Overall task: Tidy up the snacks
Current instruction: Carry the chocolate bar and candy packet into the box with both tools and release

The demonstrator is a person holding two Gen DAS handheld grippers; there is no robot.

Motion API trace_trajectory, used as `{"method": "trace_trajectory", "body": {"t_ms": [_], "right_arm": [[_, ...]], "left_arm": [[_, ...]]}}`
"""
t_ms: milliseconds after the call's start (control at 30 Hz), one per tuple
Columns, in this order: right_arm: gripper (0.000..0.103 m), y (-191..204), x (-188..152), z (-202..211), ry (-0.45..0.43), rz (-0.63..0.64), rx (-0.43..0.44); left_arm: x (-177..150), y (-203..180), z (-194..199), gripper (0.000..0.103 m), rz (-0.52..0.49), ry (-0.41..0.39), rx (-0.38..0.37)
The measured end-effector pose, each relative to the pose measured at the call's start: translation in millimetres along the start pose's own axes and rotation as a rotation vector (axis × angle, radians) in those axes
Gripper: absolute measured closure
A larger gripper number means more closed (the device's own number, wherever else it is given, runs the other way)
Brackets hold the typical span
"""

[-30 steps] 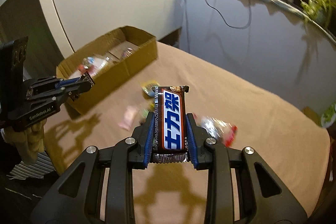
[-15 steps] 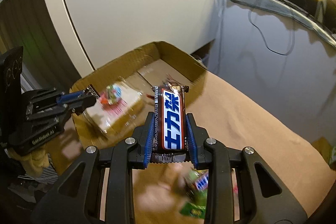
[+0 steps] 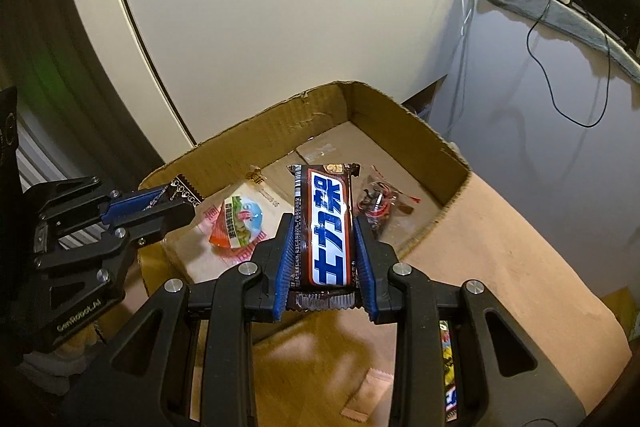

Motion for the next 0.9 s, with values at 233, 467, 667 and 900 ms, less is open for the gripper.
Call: {"method": "trace_trajectory", "body": {"t_ms": [233,467,667,900], "right_arm": [[0.073,6,3,-5,0.001,0.010,0.004],[0.062,6,6,7,-0.030,0.003,0.000],[0.061,3,5,21,-0.055,-0.001,-0.006],[0.061,-7,-4,45,-0.088,-0.008,-0.022]], "left_arm": [[0,-1,1,0.094,-0.014,-0.002,0.015],[1,-2,3,0.092,-0.016,-0.008,0.029],[4,-8,10,0.092,-0.027,-0.019,0.034],[8,-26,22,0.092,-0.058,-0.040,0.035]]}}
Point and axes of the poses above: each gripper's, at about its wrist camera, not at the fingertips, and z roughly against the way its jaws point, y to its left, x to its top, the point moved 6 cm from there along -z, roughly the way its jaws point, and after that the axes turned 10 degrees about -z, right-handed, at the moved point
